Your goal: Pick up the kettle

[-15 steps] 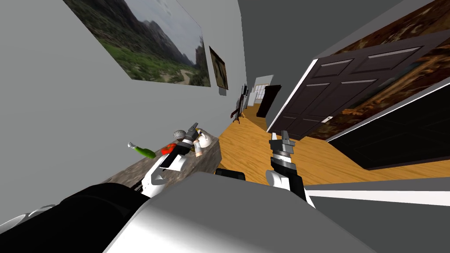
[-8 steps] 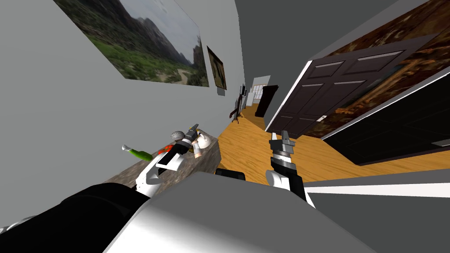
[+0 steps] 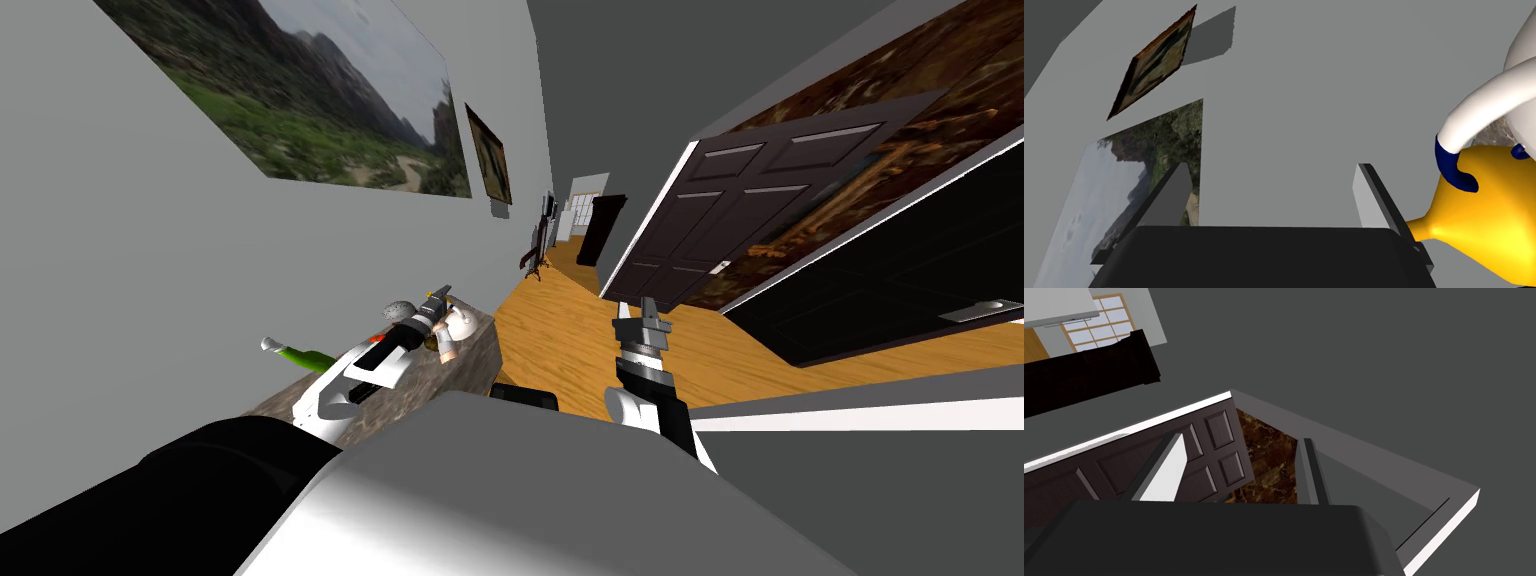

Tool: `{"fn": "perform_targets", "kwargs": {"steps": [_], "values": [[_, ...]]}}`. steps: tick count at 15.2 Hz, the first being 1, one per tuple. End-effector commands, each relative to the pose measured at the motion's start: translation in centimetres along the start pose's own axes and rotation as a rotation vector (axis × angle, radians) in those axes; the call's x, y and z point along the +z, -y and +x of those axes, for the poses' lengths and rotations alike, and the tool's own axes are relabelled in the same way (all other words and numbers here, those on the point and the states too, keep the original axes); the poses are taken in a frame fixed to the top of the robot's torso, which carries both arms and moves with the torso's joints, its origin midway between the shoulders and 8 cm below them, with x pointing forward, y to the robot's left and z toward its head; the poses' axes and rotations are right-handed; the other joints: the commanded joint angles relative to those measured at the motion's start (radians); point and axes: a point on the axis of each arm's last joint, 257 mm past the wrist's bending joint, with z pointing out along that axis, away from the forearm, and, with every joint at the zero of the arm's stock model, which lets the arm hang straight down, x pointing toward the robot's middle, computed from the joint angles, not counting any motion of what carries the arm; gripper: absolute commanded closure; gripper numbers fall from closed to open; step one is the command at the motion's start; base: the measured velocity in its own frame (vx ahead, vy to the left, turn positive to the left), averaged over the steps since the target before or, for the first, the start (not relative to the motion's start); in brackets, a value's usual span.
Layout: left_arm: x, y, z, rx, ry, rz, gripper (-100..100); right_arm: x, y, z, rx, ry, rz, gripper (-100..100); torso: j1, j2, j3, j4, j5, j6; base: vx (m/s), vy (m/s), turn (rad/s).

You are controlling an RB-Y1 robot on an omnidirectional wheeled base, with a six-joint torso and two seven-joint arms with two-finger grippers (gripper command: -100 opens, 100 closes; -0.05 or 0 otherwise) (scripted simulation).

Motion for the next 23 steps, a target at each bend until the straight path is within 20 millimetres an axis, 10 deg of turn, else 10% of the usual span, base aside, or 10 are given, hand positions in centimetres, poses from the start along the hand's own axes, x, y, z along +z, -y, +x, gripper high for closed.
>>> {"fn": "perform_targets", "kwargs": {"steps": [1,23], "values": [[0.0,-0.6,-0.3,0.020,-0.002,-0.041,-100,0.0,0.0,0.0,0.000,0.000,0.000,0,0.000,0.000,0.000,0.000,0.000,0.000,0.008,0.006,-0.046],[-2.5,-7.3,-3.3,0.152,0.017,-0.422,-100,0.0,0.0,0.0,0.000,0.000,0.000,0,0.000,-0.001,-0.001,0.000,0.000,0.000,0.014,0.008,-0.056]]}}
